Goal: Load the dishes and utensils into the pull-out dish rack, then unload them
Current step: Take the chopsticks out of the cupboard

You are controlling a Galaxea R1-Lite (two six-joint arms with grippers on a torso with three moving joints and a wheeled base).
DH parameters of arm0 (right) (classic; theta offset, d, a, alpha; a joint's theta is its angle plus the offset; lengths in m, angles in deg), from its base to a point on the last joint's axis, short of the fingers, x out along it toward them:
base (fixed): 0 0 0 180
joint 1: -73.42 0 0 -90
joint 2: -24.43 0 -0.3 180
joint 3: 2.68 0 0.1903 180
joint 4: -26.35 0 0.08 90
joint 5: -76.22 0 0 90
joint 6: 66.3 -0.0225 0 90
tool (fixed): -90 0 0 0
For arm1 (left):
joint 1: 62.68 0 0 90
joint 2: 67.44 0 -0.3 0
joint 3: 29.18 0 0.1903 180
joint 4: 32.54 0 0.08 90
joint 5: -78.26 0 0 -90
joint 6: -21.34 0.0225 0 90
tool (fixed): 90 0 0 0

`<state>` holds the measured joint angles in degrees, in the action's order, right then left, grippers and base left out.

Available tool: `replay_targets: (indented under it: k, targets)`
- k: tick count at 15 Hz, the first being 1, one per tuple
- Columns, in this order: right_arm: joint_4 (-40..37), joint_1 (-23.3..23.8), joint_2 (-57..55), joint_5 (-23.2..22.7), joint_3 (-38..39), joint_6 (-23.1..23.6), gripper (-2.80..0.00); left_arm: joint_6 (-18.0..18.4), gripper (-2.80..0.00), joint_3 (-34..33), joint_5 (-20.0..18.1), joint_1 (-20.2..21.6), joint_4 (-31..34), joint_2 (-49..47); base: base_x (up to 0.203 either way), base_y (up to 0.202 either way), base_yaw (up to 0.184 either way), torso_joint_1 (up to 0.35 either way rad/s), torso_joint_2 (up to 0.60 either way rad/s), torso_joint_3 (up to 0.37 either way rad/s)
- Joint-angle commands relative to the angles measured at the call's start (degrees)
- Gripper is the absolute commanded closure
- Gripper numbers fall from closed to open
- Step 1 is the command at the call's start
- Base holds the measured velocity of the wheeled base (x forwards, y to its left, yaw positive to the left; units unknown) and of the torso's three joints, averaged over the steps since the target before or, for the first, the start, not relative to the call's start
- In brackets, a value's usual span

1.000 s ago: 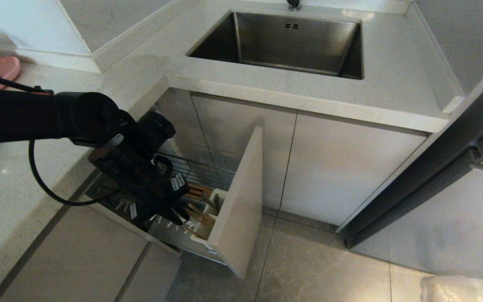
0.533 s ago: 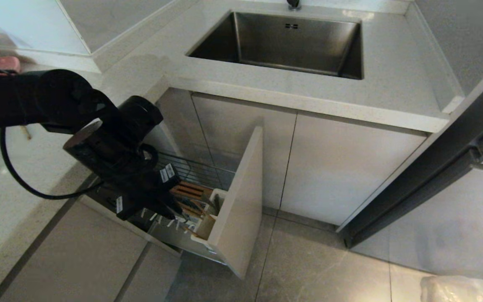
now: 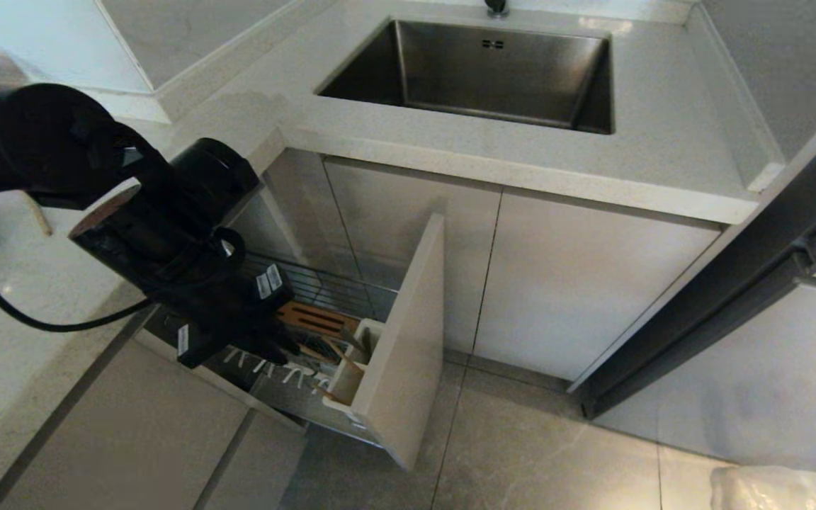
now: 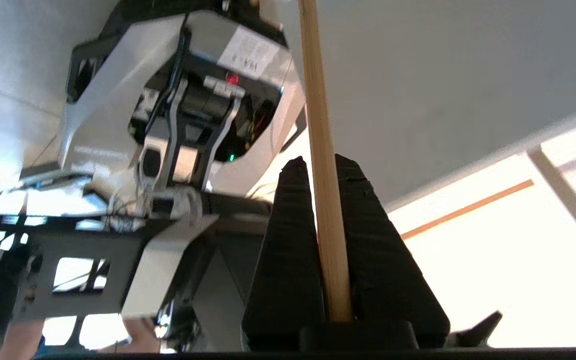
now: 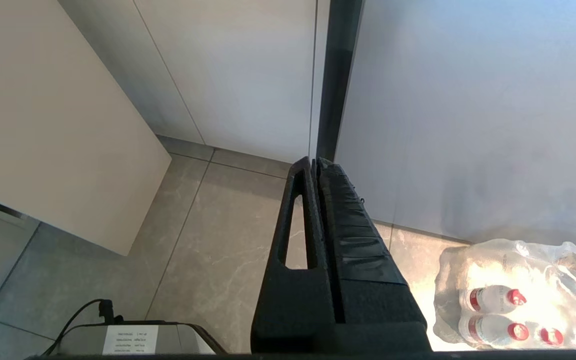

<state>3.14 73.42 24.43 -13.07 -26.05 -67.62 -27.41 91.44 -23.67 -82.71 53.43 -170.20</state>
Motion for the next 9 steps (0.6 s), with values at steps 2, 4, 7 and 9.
replay_targets:
  k: [2, 4, 7, 9]
  targets:
    - [0.02, 0.00, -0.09, 0.00, 0.00, 0.00, 0.00, -0.29, 0.00, 0.85, -1.11, -0.27, 1.04, 0.50, 0.000, 0.000, 0.000, 0.000, 0.00, 0.000]
    - [0.02, 0.00, -0.01, 0.00, 0.00, 0.00, 0.00, -0.29, 0.00, 0.97, -1.32, -0.36, 1.10, 1.68, 0.000, 0.000, 0.000, 0.000, 0.00, 0.000]
    - [0.02, 0.00, -0.05, 0.00, 0.00, 0.00, 0.00, -0.49, 0.00, 1.52, -1.60, -0.41, 1.18, 4.51, 0.000, 0.000, 0.000, 0.000, 0.00, 0.000]
    - [0.02, 0.00, -0.06, 0.00, 0.00, 0.00, 0.00, -0.69, 0.00, 3.09, -1.60, -0.61, 2.99, 5.74, 0.000, 0.000, 0.000, 0.000, 0.00, 0.000]
